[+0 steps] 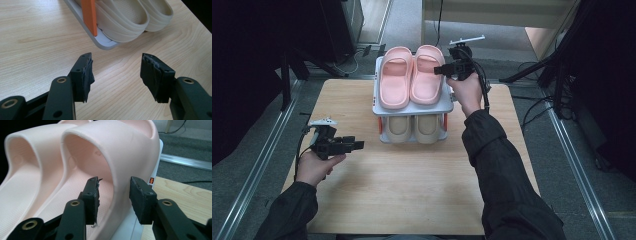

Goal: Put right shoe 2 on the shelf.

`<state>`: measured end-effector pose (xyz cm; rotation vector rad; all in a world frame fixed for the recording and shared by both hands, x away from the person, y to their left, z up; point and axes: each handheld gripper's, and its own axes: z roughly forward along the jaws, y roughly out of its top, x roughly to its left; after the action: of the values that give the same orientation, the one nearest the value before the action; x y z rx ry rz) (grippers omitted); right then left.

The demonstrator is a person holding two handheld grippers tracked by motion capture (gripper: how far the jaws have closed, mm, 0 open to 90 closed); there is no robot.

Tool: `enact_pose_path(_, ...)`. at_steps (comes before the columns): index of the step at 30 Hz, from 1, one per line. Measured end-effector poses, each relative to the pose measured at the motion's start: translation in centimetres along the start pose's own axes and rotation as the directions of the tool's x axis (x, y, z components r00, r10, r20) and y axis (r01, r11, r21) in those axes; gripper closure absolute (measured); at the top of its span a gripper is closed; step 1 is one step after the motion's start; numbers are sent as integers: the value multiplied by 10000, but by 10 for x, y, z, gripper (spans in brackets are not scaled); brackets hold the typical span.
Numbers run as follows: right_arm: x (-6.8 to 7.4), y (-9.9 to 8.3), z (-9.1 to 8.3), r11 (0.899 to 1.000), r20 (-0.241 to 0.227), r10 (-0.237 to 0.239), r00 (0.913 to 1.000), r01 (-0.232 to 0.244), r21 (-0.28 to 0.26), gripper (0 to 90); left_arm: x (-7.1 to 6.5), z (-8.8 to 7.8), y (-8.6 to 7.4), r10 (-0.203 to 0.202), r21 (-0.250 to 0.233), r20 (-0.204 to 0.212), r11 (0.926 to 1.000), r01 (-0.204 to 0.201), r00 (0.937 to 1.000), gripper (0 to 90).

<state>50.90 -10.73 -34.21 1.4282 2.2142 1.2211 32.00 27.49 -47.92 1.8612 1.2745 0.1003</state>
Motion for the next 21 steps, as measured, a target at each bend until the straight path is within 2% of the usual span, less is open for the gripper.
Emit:
enact_pose_path(4,3,-4,-8,9997,-128,-217,9997,215,-144,603,1,2,2,50,79,43,10000,-50,10000,434)
enact_pose_path(10,5,-22,-30,9983,-608,-461,9971,437,-390,655,2,7,7,12,52,70,10000,-12,10000,434)
enact_pose_path(13,5,-32,-39,9968,-592,-702,9958,677,-429,654,1,10,10,16,119,100,9999,-17,9999,430)
enact_pose_path(21,0,-67,-57,9966,-1184,-597,9912,524,-640,645,-2,18,16,163,219,226,9996,-168,9996,426)
